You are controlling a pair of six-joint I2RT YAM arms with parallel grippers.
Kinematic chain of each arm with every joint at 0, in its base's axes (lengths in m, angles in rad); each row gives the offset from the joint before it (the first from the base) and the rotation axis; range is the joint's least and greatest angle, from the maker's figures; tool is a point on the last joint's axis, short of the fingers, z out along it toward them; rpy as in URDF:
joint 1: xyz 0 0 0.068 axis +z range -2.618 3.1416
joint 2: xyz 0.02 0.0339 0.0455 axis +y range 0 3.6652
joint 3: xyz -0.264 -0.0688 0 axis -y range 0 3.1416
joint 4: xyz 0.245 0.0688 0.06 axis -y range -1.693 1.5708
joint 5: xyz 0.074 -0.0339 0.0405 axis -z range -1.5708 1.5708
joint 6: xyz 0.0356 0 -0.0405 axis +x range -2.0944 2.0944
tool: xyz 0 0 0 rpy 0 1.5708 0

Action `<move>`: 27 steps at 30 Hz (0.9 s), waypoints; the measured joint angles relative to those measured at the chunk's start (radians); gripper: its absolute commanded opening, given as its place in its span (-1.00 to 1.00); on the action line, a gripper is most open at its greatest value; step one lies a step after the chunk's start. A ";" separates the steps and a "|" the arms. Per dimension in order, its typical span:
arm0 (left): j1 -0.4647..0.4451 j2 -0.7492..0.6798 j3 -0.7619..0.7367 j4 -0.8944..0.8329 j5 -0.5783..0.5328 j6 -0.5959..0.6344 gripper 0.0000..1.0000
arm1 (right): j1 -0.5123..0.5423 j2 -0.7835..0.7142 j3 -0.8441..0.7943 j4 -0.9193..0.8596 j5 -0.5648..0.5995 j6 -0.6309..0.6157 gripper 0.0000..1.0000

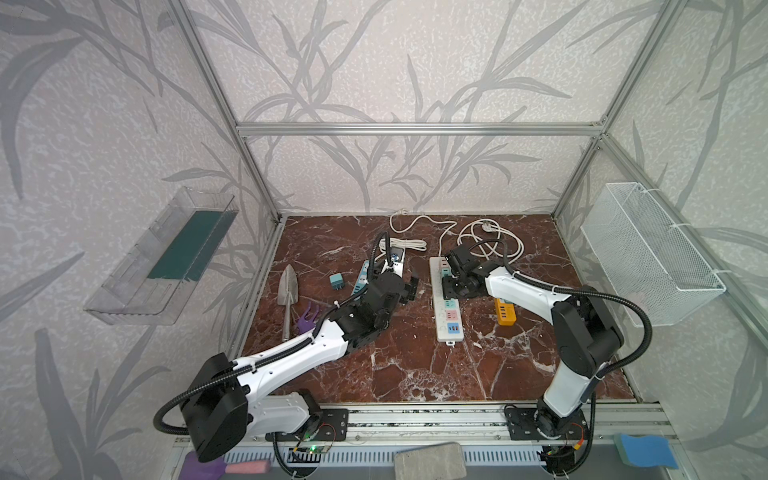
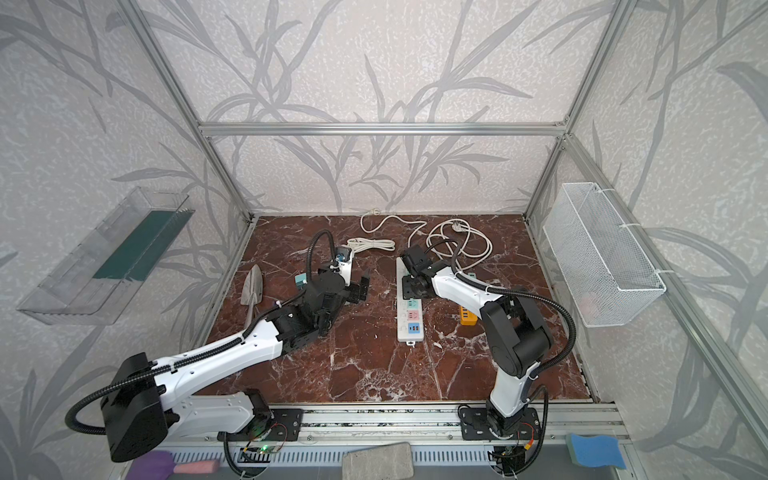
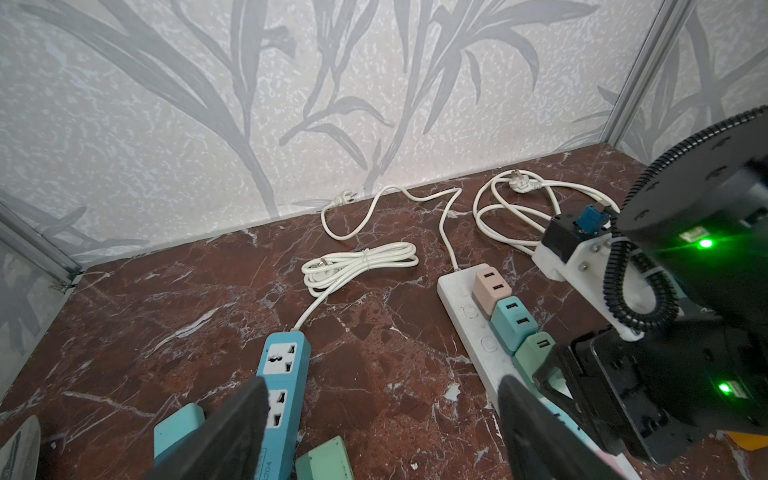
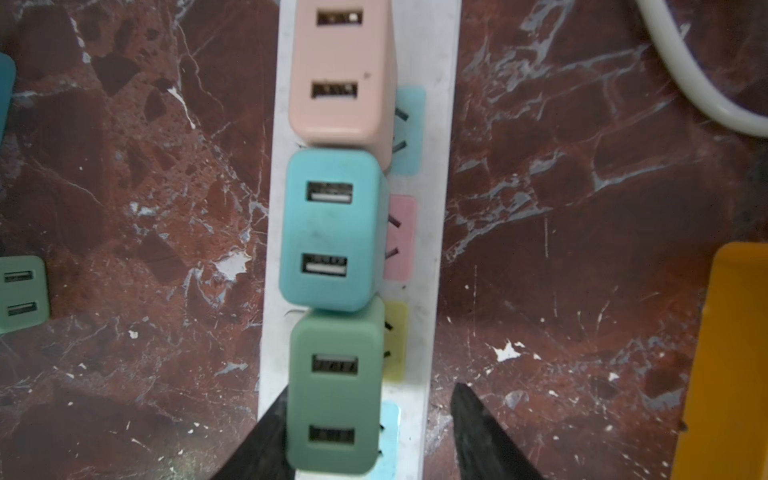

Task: Insert the plug

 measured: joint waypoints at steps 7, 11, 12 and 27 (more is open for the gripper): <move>0.034 0.045 0.001 -0.005 -0.026 -0.005 0.73 | -0.001 -0.068 -0.011 0.002 -0.102 -0.023 0.28; 0.068 0.077 0.018 -0.055 -0.057 -0.021 0.73 | -0.001 -0.135 -0.011 0.003 -0.141 -0.036 0.32; 0.079 0.079 0.024 -0.075 -0.063 -0.032 0.73 | -0.001 -0.151 -0.011 0.003 -0.142 -0.040 0.32; 0.455 -0.060 -0.063 -0.539 0.054 -0.444 0.73 | -0.069 -0.087 0.017 0.026 -0.087 -0.132 0.29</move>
